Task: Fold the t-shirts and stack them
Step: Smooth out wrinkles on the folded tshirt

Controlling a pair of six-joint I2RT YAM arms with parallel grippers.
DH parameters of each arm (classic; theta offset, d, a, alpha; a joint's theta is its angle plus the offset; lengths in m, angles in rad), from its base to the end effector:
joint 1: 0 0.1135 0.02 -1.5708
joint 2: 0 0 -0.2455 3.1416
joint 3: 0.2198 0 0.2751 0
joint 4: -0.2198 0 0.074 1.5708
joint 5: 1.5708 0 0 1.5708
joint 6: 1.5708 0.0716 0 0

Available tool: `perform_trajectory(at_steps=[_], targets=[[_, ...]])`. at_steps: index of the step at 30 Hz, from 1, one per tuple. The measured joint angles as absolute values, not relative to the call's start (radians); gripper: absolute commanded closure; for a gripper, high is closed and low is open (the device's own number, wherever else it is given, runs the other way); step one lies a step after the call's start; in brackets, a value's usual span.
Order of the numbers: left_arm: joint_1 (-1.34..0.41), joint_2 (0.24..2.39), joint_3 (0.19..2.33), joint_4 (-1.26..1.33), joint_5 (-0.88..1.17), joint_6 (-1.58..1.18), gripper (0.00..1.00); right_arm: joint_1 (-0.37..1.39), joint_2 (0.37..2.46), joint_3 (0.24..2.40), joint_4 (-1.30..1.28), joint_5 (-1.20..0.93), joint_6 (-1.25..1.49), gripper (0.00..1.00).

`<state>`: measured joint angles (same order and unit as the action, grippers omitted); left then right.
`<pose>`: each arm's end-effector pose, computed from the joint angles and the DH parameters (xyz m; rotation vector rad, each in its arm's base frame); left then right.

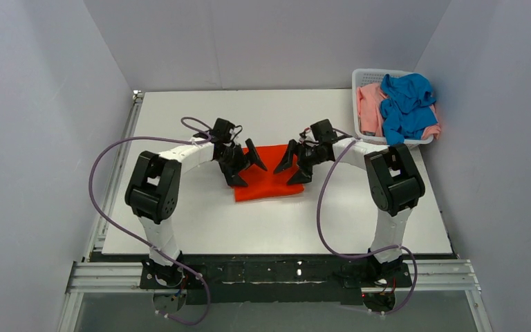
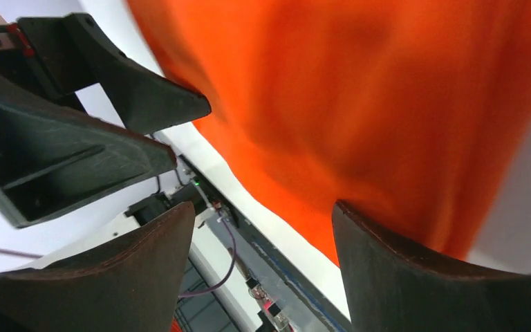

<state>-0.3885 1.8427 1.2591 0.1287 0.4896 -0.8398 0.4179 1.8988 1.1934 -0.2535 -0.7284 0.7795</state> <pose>0.4188 -0.2078 0.1918 -0.1567 2.2041 -1.2310 0.3605 0.2122 0.1132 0.1675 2.7429 1.3448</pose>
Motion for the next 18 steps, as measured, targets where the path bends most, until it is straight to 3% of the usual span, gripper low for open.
perform_trajectory(at_steps=[10, 18], targets=[[-0.366, 1.886, 1.147, 0.202, 0.57, -0.847, 0.02, 0.382, 1.902, 1.02, -0.142, -0.749, 0.775, 0.21], [-0.366, 1.813, 1.125, 0.097, 0.51, -0.773, 0.02, 0.37, 1.822, 0.95, -0.143, -0.722, 0.746, 0.19]])
